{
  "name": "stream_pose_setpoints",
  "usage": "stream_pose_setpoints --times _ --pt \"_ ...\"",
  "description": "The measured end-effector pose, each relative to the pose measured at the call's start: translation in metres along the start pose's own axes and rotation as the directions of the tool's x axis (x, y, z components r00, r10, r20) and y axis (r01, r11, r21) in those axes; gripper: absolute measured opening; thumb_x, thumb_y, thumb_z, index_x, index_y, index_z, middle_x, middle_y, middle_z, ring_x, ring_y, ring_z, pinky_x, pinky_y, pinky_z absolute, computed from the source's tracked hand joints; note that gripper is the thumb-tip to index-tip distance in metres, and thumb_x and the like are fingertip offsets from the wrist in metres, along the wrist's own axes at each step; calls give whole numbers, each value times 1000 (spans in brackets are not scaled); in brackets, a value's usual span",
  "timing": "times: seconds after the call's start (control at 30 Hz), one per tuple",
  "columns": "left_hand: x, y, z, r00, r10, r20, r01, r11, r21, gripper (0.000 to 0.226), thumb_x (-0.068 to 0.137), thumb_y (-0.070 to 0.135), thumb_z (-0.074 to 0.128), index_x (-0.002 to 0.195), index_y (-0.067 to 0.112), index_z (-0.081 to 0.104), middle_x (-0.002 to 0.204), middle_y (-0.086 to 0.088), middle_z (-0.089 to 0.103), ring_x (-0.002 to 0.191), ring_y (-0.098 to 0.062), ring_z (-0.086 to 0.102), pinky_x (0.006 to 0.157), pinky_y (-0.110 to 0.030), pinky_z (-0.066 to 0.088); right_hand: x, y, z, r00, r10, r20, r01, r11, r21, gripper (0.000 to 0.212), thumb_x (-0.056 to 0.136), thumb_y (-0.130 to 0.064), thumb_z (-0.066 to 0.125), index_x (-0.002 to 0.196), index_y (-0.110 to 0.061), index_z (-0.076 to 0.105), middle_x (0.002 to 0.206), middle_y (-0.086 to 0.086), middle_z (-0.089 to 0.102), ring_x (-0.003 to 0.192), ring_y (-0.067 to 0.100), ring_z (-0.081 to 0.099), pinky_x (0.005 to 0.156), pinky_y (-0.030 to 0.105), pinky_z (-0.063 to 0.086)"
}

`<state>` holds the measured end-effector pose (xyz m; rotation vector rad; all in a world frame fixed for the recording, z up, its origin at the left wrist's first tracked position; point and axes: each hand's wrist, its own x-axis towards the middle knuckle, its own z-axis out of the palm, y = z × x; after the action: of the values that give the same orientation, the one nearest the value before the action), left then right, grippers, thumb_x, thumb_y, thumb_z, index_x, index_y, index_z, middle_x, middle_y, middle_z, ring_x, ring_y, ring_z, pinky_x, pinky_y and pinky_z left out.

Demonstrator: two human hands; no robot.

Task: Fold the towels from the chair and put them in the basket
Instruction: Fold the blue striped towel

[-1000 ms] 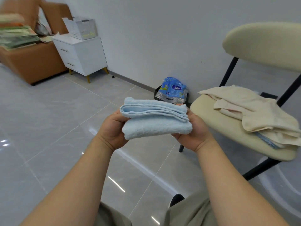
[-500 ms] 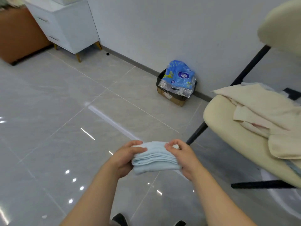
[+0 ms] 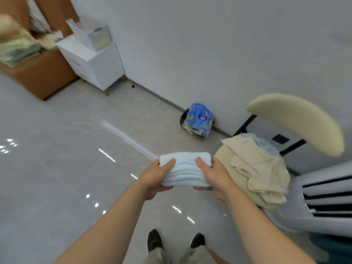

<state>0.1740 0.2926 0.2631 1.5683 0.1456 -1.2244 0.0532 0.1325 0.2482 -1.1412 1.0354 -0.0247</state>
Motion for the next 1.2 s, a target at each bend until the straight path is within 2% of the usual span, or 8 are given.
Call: stream_pose_setpoints --times 0.1,0.2,0.33,0.53,0.7,0.93,1.07,1.2 --pt "-45 39 -18 998 -18 66 21 999 -41 34 90 33 71 116 11 68 100 -5 77 88 -17 70 77 -30 56 -37 -43 13 996 -21 82 26 998 -62 42 91 -45 70 120 -18 56 106 14 73 74 38 75 51 35 56" --pt "-65 61 -43 996 -26 81 38 988 -151 35 89 22 72 116 0 67 97 -10 75 81 -18 70 75 -29 56 -51 -72 30 995 -15 98 20 998 -55 43 91 -35 72 120 -5 60 98 17 75 67 33 73 47 31 54" --pt "-68 84 -80 997 2 72 13 978 -206 37 88 18 73 119 -2 66 104 -14 74 82 -20 72 68 -29 57 -49 -97 67 992 40 119 -39 999 -6 35 90 -23 75 111 3 66 84 14 75 62 24 71 50 29 55" --pt "-54 118 -145 999 43 29 -35 976 -217 39 88 20 74 120 -1 65 106 -14 75 87 -23 72 79 -32 58 -29 -126 135 977 64 202 -65 998 -5 27 93 -18 71 113 -1 65 92 15 76 68 25 72 55 31 57" --pt "-40 160 -191 993 17 113 12 968 -251 43 86 18 75 121 -4 62 115 -19 71 104 -31 71 83 -38 60 0 -160 172 946 116 302 -125 992 9 27 97 -16 64 119 -1 64 101 14 76 77 26 74 62 33 59" --pt "23 243 -246 994 16 104 19 944 -328 39 89 1 66 125 -8 57 118 -26 68 109 -37 68 87 -44 58 87 -225 226 927 142 348 -153 988 5 27 99 -15 60 121 2 63 107 16 74 87 29 72 68 34 59" --pt "76 305 -284 998 18 62 2 949 -315 35 91 3 66 123 -8 58 114 -25 70 104 -35 70 82 -42 59 164 -273 274 927 136 349 -143 990 -4 23 98 -13 62 114 3 64 99 15 76 78 25 74 63 32 60" --pt "118 372 -331 1000 11 19 -4 947 -320 40 89 4 68 126 -7 56 114 -25 70 102 -36 71 78 -42 61 231 -331 335 916 160 367 -150 987 -56 29 94 -13 67 117 4 63 98 15 76 74 24 75 59 31 58"
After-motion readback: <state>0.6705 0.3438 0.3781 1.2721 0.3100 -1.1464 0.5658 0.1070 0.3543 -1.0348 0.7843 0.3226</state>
